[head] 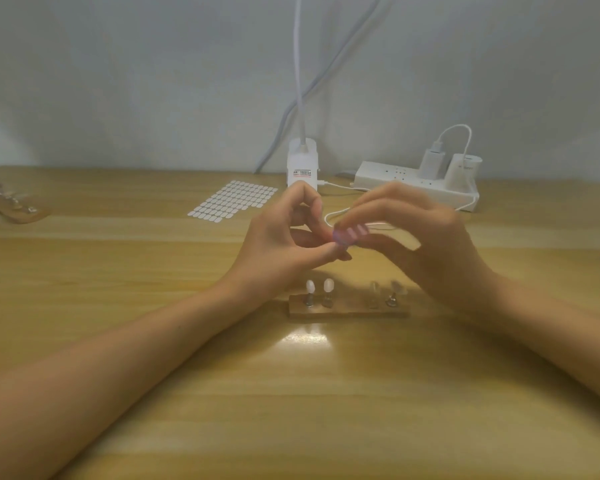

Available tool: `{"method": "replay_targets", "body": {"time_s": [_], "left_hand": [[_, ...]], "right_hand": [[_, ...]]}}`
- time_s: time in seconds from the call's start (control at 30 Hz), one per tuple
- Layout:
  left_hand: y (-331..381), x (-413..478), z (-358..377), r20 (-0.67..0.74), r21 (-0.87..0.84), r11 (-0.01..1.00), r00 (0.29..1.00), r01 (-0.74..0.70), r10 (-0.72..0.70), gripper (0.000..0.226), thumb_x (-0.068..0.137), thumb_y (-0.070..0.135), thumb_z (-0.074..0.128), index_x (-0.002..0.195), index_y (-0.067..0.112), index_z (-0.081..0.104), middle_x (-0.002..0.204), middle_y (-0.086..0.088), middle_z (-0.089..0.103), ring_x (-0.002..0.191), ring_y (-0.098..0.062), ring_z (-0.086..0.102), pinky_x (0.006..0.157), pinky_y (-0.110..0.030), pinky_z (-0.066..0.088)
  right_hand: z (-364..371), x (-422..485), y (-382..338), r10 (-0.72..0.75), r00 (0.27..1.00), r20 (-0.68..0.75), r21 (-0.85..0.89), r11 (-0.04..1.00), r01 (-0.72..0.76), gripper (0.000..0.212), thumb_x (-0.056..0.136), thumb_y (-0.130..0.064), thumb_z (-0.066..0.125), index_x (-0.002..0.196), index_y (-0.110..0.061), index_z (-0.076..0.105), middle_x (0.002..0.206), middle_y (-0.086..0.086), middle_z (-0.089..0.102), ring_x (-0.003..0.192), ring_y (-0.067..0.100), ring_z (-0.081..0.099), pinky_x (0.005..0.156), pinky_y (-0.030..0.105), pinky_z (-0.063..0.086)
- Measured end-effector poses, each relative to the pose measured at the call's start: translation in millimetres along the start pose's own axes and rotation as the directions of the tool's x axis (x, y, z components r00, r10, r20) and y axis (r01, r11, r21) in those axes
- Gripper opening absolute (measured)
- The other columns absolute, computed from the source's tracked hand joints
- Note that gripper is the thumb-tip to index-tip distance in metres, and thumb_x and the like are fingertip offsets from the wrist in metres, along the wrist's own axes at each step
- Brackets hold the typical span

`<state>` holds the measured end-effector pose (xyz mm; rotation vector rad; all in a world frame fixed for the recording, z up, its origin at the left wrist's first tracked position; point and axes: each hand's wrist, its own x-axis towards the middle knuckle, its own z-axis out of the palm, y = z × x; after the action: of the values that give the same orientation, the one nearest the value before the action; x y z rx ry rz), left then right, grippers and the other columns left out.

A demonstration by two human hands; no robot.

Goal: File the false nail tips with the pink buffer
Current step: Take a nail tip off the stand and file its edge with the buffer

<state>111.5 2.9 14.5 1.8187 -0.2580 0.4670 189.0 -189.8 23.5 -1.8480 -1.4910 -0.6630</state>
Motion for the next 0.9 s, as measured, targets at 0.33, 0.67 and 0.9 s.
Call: {"method": "replay_targets", "body": {"time_s": [0.33, 0.67, 0.9], "left_hand": [[1, 0, 0, -0.011, 0.012, 1.0, 1.0, 0.018, -0.018, 0.041, 0.081, 0.002, 0.083, 0.088, 0.009, 0.043, 0.084, -0.017, 0.072, 0.074, -0.025, 0.078, 0.071, -0.038, 0.064], [0, -1, -1, -0.007, -0.034, 0.999, 1.0, 0.027, -0.027, 0.042, 0.079, -0.01, 0.078, 0.084, 0.011, 0.042, 0.079, -0.011, 0.072, 0.075, -0.026, 0.078, 0.072, -0.034, 0.063], [-1, 1, -2, 0.002, -0.06, 0.997, 0.999, 0.041, -0.041, 0.041, 0.081, -0.009, 0.078, 0.085, 0.01, 0.041, 0.077, -0.009, 0.071, 0.076, -0.028, 0.078, 0.069, -0.033, 0.062]], "right_hand": [[4, 0, -1, -0.009, 0.999, 0.038, -0.017, 1.0, 0.009, 0.013, 0.094, -0.012, 0.069, 0.106, -0.008, 0.074, 0.101, 0.006, 0.067, 0.094, 0.019, 0.064, 0.085, 0.033, 0.052], [-5, 0, 7, 0.12, 0.993, -0.001, 0.003, 0.993, -0.12, 0.009, 0.093, -0.007, 0.071, 0.101, -0.009, 0.073, 0.095, 0.007, 0.067, 0.089, 0.02, 0.064, 0.081, 0.041, 0.052], [-3, 0, 5, 0.085, 0.996, 0.003, -0.017, 0.996, -0.084, 0.01, 0.093, -0.007, 0.071, 0.102, -0.007, 0.074, 0.096, 0.008, 0.067, 0.09, 0.021, 0.064, 0.081, 0.039, 0.052]]}}
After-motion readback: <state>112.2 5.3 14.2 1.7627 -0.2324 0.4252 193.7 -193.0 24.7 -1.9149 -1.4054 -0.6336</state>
